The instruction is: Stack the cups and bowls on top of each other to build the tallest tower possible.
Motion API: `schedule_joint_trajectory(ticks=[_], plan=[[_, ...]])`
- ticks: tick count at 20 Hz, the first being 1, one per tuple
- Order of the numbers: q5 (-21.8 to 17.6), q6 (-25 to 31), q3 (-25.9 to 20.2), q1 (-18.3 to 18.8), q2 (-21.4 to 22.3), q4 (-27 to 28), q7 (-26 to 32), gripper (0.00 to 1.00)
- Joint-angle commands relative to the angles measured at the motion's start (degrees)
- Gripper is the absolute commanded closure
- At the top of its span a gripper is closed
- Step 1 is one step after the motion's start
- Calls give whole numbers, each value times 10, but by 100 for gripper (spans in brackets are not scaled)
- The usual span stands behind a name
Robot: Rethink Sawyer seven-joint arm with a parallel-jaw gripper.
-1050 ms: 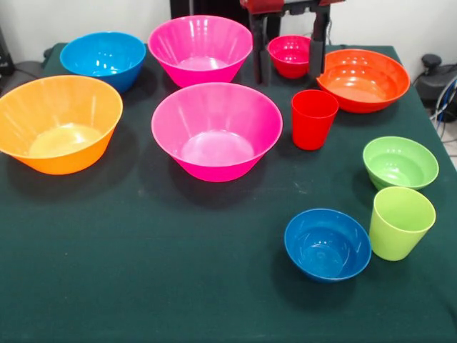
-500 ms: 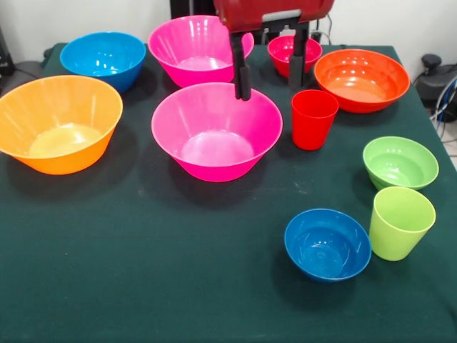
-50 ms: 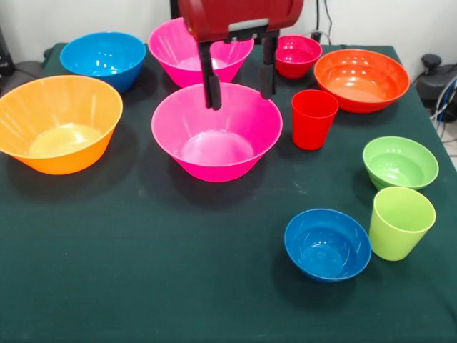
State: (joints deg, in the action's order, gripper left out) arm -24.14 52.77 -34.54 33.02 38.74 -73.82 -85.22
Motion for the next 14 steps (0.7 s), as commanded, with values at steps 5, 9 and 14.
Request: schedule_joint_trajectory(ticks=[5,9,14], plan=[[-50,64,-38,7,-39,34,214,0],[-51,61,-38,6,-37,31,213,0],[-49,60,-41,5,-39,30,206,0]])
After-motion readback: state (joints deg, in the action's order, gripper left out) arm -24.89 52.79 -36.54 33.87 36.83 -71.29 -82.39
